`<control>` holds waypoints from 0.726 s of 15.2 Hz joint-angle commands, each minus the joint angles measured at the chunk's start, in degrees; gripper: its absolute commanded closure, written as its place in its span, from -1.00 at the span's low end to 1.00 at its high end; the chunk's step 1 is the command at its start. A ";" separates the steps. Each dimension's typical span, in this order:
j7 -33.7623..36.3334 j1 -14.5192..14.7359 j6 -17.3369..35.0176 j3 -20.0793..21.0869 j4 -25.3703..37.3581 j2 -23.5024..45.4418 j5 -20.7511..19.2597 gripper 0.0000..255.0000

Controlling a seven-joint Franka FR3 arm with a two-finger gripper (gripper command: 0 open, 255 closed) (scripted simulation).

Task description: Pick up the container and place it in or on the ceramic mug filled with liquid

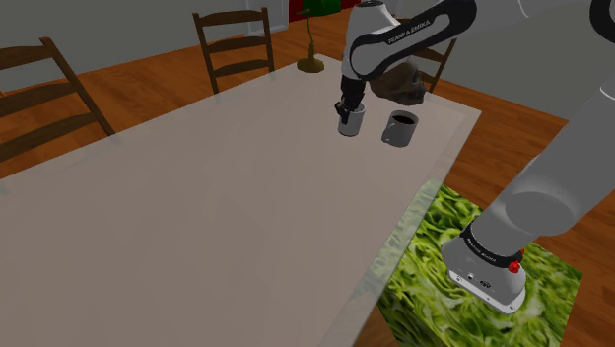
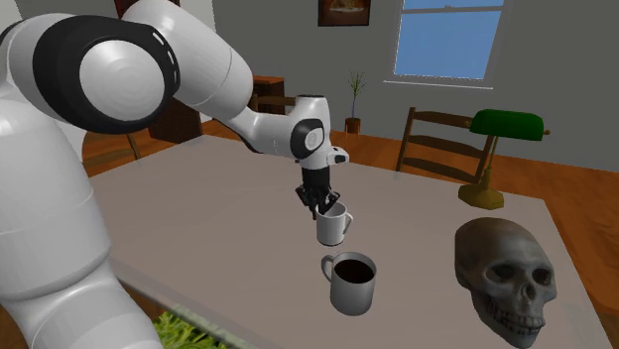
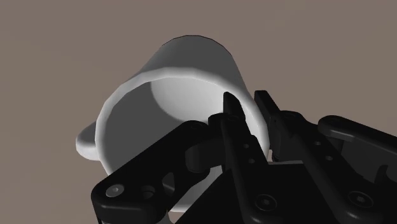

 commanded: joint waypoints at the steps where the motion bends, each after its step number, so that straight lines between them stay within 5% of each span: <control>1: -0.30 -0.07 -1.52 -0.06 0.56 -0.96 0.12 1.00; 11: -0.93 -0.02 -9.04 -0.02 4.86 -4.20 0.60 1.00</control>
